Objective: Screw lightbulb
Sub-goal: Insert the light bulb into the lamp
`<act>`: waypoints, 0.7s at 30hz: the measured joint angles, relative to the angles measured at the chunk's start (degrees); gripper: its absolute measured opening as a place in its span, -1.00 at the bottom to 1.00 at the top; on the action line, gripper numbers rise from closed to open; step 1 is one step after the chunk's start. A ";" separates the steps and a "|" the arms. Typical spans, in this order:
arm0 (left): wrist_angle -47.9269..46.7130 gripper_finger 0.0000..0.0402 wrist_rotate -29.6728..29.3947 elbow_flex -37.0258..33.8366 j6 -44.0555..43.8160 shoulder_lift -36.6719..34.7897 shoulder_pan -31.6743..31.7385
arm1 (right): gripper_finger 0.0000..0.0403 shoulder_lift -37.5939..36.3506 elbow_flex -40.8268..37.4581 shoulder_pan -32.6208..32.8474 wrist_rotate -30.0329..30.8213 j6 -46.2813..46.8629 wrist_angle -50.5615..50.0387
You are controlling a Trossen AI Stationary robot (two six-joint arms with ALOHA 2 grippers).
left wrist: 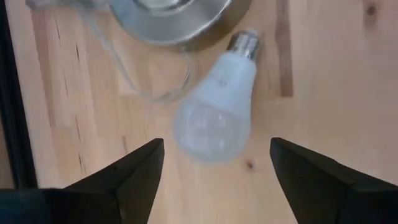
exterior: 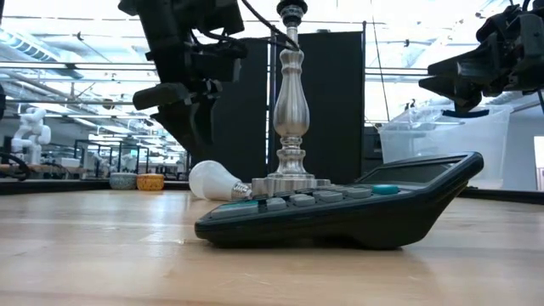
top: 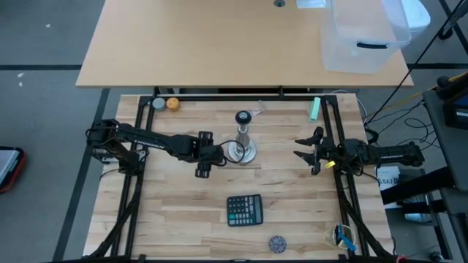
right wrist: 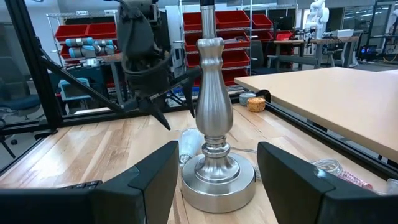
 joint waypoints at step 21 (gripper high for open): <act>3.29 0.51 2.23 -2.21 14.83 0.00 4.71 | 0.05 0.02 0.00 -0.01 0.00 0.00 0.32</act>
